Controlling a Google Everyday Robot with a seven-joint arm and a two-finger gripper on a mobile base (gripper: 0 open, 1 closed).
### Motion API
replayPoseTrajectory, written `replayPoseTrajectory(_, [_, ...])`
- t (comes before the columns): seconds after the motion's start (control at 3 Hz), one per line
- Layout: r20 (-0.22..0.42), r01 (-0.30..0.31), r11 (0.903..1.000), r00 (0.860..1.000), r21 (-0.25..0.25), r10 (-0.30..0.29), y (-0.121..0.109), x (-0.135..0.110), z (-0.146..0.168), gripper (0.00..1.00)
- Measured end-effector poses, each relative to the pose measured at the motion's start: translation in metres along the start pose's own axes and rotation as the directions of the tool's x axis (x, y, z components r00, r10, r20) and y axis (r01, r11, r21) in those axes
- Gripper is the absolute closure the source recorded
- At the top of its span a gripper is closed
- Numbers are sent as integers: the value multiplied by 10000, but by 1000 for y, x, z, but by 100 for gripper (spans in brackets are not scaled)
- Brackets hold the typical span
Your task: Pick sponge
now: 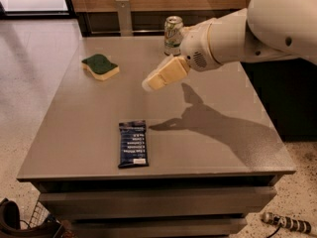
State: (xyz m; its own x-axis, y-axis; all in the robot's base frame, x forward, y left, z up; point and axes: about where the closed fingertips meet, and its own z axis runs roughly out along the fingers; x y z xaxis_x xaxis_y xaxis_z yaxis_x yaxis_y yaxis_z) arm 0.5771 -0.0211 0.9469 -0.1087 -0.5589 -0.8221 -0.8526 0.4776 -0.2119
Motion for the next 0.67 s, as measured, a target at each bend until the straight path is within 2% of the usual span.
replayPoseTrajectory(0.33, [1101,-563,9955,9928,766,476,-12,-18,22,0])
replayPoseTrajectory(0.67, [1503,-613,9894,9878,1317,412,-25,-29,21,0])
